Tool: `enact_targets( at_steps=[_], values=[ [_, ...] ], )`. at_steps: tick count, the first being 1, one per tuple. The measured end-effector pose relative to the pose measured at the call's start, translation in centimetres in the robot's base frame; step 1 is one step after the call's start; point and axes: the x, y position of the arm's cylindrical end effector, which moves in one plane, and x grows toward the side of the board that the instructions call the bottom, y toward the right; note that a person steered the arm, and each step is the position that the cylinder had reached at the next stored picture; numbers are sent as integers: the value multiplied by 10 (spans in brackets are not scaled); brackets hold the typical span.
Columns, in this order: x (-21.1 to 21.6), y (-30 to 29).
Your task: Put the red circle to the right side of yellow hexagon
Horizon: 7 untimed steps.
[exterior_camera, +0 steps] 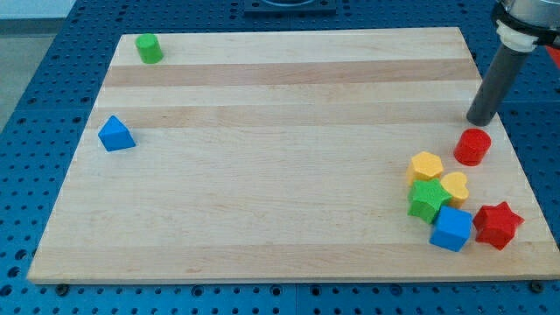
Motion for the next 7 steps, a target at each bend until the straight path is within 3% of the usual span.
enact_targets(
  at_steps=[2,7],
  values=[
    [30,0],
    [33,-50]
  ],
)
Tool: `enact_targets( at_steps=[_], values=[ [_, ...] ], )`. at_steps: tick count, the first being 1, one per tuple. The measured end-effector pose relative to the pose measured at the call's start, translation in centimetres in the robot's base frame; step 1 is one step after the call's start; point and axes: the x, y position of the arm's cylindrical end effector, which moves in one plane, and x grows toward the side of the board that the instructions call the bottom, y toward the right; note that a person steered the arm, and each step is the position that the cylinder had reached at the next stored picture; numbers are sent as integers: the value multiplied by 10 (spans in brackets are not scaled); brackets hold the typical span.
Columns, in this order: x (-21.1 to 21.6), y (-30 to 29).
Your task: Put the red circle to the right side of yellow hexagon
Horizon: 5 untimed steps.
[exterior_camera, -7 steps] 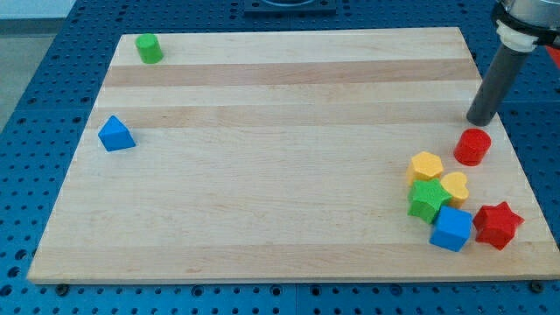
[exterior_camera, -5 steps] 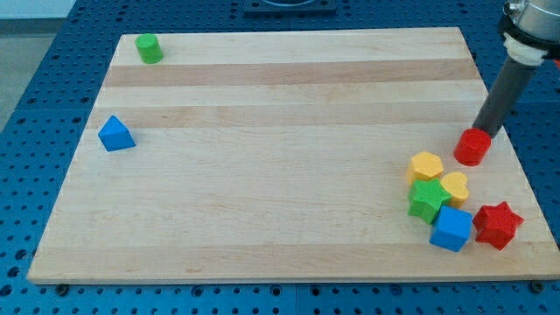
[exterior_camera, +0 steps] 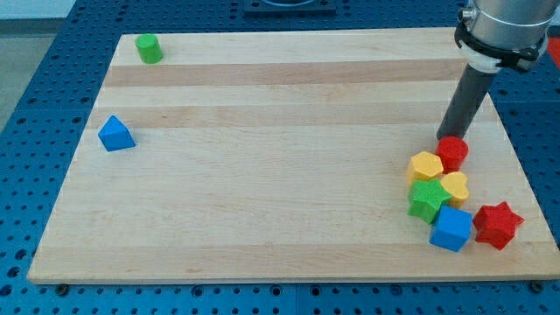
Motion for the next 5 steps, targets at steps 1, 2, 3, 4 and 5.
enact_targets(
  at_steps=[1,2,3,4,5],
  values=[
    [0,0],
    [5,0],
    [13,0],
    [21,0],
    [21,-8]
  ],
)
